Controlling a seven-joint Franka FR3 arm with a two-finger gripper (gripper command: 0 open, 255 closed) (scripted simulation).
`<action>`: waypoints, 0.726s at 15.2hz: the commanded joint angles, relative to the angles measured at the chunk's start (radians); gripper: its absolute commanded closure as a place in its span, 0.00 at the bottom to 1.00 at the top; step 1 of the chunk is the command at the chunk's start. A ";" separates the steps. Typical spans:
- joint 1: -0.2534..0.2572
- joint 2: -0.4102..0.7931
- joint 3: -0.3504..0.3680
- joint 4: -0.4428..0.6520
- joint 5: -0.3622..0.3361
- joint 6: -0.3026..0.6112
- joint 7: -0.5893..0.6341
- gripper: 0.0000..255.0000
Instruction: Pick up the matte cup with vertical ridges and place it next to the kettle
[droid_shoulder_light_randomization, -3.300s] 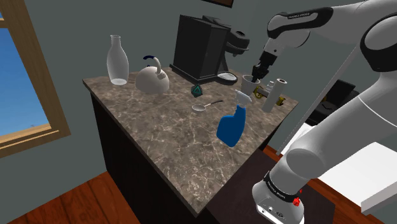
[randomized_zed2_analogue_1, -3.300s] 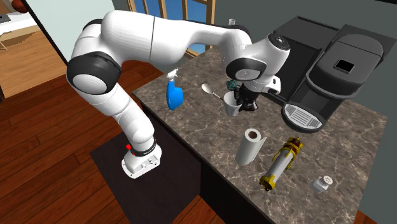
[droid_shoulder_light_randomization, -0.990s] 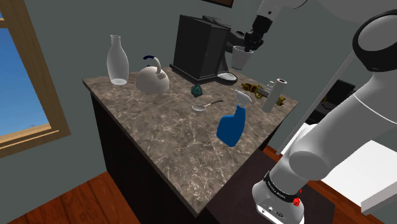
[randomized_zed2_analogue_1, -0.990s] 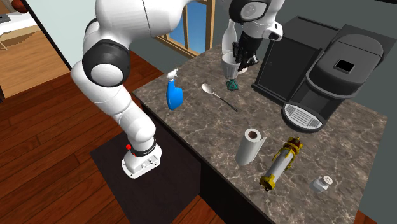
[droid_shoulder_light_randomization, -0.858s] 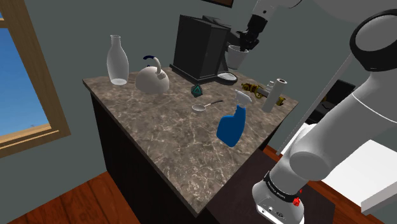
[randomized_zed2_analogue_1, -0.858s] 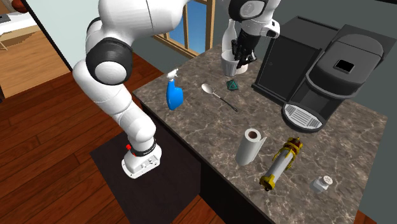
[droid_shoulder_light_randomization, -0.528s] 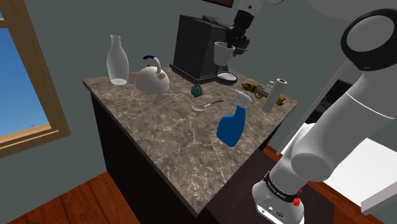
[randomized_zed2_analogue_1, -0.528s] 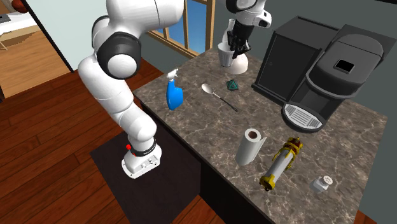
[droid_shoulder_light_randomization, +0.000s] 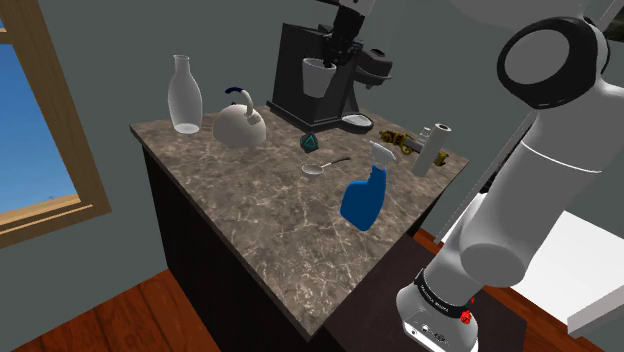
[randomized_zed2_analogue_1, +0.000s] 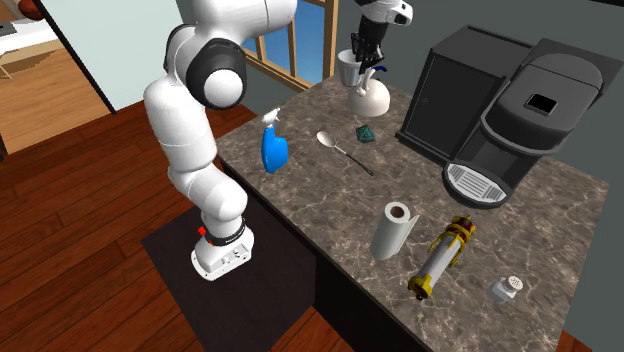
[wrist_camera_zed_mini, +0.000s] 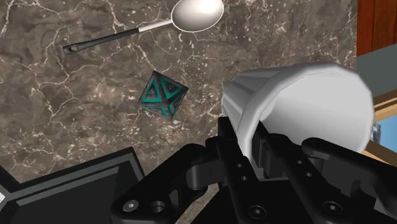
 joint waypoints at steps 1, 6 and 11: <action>0.017 0.040 0.017 0.045 0.012 0.000 0.037 1.00; 0.039 0.101 0.036 0.092 0.028 0.020 0.078 1.00; 0.046 0.080 0.039 -0.003 0.022 0.094 0.068 1.00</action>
